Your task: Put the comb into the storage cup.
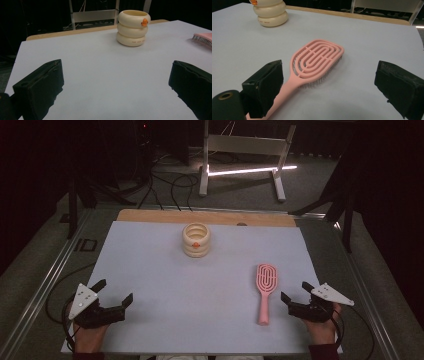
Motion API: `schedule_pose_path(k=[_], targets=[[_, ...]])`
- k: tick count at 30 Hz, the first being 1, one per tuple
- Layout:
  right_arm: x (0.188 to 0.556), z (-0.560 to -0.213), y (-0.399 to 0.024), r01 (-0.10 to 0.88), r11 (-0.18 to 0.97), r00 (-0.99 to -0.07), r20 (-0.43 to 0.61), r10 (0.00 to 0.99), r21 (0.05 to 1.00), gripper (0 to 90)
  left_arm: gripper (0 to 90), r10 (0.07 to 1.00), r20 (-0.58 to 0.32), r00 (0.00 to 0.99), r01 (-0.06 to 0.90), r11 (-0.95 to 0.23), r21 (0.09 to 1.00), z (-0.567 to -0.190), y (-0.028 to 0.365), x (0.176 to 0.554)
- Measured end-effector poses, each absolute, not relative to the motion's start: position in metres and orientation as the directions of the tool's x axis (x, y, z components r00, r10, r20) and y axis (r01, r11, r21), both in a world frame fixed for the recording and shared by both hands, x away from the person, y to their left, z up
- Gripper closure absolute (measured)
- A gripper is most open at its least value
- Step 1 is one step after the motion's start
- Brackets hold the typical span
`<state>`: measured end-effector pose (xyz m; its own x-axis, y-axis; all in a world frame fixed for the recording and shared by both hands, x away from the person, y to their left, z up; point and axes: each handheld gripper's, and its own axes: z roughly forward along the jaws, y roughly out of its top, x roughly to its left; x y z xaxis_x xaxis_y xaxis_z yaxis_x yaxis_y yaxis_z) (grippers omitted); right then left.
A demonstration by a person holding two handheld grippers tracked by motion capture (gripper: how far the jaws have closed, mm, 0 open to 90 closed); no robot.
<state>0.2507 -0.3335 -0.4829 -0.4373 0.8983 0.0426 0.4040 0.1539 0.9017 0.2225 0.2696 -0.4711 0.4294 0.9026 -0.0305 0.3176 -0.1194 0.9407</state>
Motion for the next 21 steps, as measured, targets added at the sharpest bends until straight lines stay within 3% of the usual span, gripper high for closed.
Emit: schedule_pose_path(k=[21], targets=[[0.256,-0.473,-0.321,0.399,0.112,-0.482,0.104,0.870,0.910,8.4,0.6,0.905,-0.021,0.424,0.318,-0.127,0.940,-0.474,0.267,0.218]])
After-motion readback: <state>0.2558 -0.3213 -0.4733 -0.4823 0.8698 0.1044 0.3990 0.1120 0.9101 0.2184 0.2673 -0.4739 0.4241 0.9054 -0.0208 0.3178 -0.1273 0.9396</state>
